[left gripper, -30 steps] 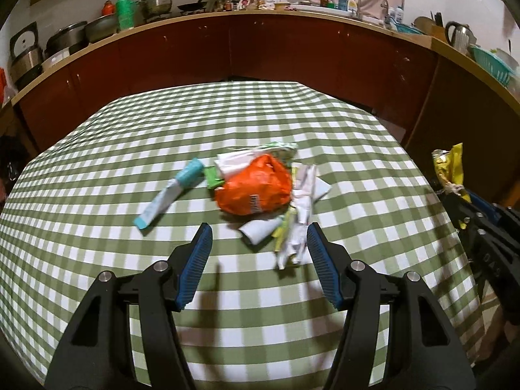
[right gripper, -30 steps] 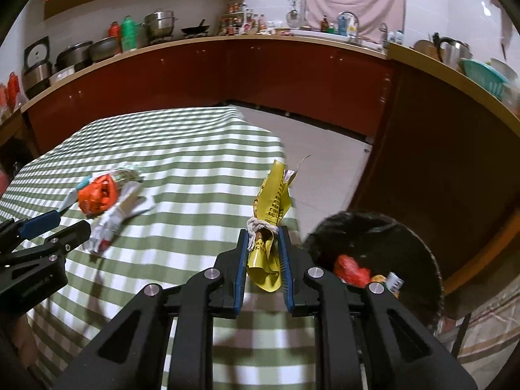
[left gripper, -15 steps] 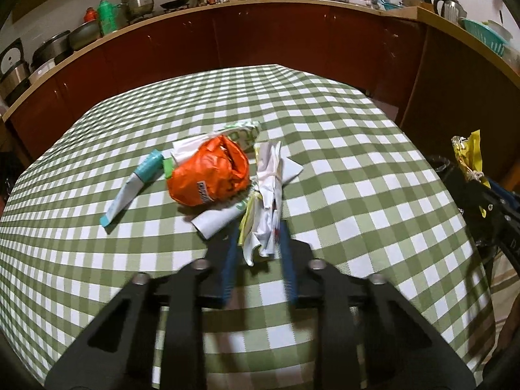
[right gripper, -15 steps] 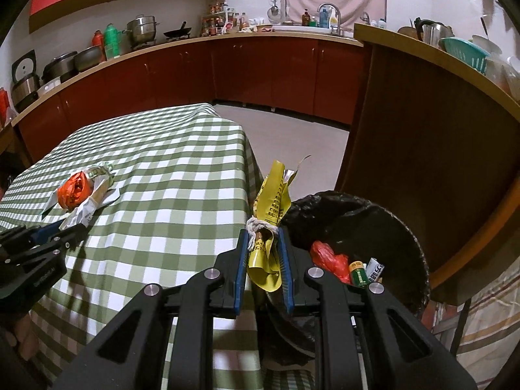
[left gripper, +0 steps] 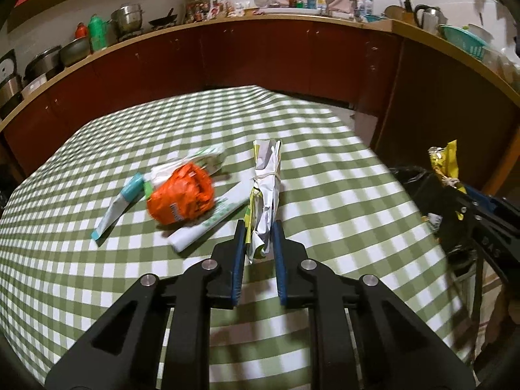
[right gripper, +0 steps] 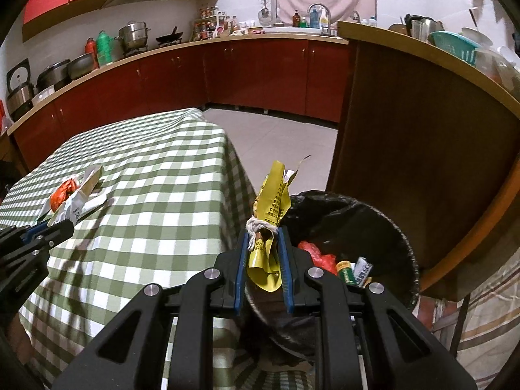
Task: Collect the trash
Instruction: 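Grasp the crumpled white-and-silver strip with the left tool, then carry the yellow packet and white strip over the bin and open both tools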
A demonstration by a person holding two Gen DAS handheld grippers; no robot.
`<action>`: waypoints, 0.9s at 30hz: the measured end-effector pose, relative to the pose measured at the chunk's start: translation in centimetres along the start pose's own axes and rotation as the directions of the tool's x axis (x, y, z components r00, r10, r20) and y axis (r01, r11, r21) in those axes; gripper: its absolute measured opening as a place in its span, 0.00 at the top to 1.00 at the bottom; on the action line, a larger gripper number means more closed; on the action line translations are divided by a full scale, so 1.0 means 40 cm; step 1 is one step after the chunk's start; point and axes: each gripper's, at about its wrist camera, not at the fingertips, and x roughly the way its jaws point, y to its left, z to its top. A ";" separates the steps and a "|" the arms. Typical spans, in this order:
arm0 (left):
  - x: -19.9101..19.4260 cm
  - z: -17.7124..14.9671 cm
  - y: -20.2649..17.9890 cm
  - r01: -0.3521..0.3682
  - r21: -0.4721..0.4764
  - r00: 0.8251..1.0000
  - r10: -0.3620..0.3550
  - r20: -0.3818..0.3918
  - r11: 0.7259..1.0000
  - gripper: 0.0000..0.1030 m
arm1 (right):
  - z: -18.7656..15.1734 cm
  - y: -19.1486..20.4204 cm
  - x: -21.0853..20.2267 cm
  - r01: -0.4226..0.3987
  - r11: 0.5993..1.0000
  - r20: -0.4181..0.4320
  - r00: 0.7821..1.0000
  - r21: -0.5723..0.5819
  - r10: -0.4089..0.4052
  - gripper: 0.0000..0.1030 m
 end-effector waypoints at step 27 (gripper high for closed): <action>0.079 0.086 -0.350 0.159 0.189 0.987 -0.161 -0.001 0.969 0.84 | -0.012 -0.192 0.010 0.111 0.990 0.015 0.993 0.088 -0.113 0.82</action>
